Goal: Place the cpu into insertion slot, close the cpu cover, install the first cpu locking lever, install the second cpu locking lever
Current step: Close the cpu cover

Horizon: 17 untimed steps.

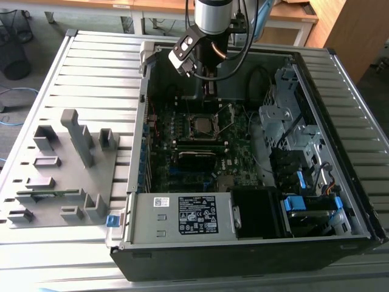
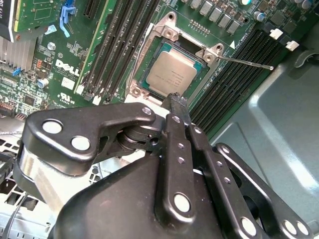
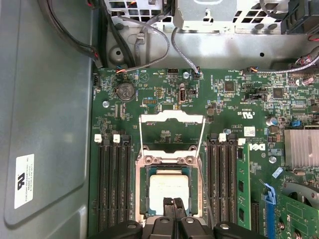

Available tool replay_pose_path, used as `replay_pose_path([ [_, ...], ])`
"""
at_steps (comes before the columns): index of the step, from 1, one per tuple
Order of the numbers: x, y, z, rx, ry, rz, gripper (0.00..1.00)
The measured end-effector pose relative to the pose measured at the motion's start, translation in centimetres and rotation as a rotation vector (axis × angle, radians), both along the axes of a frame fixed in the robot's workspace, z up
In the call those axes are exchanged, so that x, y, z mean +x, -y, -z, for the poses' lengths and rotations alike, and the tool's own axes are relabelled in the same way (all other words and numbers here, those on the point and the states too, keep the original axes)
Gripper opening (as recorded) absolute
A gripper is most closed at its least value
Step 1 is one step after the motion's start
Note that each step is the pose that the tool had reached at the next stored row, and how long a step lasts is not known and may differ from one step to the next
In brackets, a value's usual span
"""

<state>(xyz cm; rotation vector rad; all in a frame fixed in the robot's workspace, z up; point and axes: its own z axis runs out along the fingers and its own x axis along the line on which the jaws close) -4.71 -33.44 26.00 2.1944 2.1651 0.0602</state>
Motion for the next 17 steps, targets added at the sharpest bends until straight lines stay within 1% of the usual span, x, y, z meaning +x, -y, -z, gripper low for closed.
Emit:
replay_pose_path([
  [8,0.01,0.01,-0.07,-0.0001,-0.0001,0.000,0.10],
  [17,0.54,0.01,-0.07,-0.0001,0.0000,0.000,0.10],
])
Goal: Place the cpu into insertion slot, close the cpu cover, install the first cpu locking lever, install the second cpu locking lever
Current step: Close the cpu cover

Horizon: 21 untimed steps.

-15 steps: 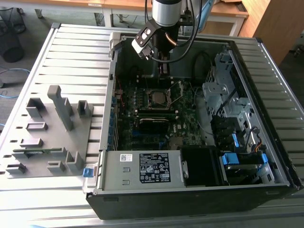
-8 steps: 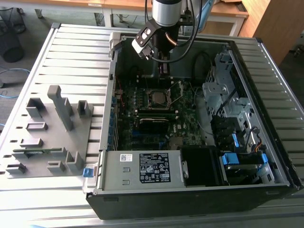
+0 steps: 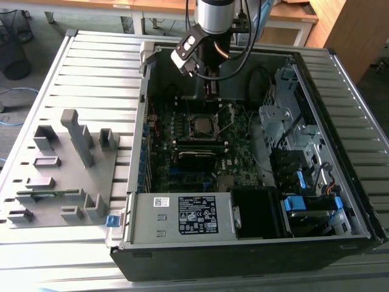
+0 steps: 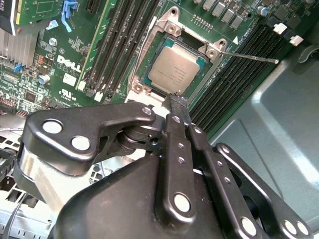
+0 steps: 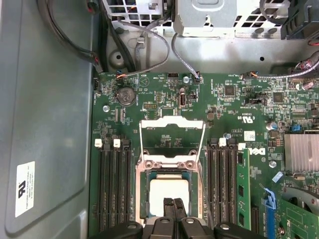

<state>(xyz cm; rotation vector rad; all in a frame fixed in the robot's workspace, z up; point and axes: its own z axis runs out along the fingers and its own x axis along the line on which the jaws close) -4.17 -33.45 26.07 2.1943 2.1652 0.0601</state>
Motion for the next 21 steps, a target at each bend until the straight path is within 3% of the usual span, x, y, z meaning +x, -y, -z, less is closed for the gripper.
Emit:
replay_pose_path([
  [9,0.09,0.00,-0.02,-0.0001,-0.0001,0.000,0.10],
  [21,1.03,0.00,-0.02,0.0000,0.0000,0.000,0.10],
])
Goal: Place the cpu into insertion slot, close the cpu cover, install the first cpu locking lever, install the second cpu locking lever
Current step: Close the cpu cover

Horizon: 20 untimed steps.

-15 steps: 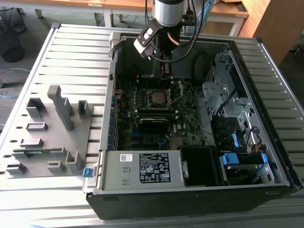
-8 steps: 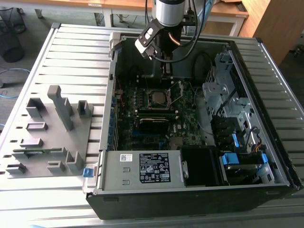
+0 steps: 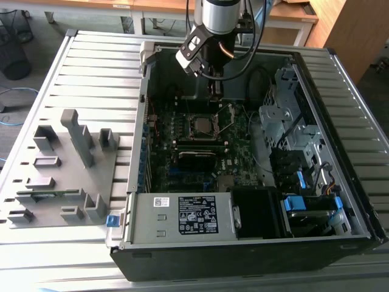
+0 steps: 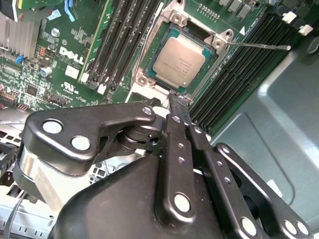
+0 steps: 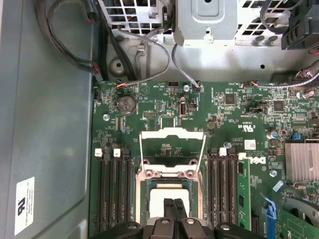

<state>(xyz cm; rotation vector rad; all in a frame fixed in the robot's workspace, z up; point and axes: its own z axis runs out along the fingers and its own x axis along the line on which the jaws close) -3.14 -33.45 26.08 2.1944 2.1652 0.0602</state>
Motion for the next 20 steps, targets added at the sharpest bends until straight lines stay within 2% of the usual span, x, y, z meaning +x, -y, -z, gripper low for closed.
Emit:
replay_pose_path([
  [10,0.12,0.00,0.00,0.0000,0.0000,0.000,0.10],
  [20,0.63,0.00,0.00,0.0000,0.0000,0.000,0.10],
])
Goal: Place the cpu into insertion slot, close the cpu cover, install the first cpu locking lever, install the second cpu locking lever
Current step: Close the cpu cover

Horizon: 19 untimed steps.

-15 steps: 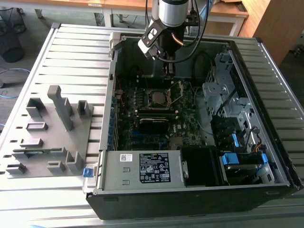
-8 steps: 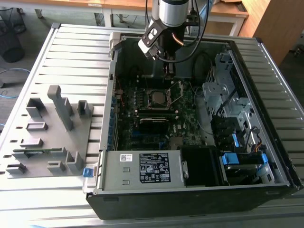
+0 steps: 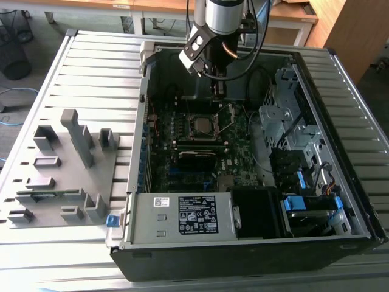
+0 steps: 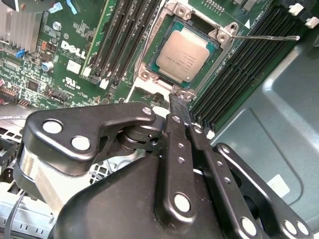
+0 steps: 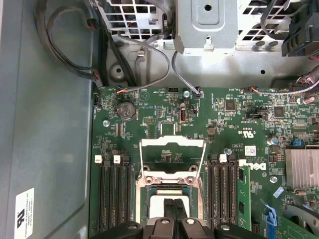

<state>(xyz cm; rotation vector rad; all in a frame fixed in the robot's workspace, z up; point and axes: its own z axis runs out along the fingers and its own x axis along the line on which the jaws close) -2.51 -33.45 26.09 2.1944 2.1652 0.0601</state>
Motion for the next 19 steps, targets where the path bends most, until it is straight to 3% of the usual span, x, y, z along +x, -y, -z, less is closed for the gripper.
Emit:
replay_pose_path([
  [12,0.07,0.00,0.00,0.0000,0.0000,0.000,0.10],
  [19,0.90,0.00,0.00,0.0000,0.0000,0.000,0.10],
])
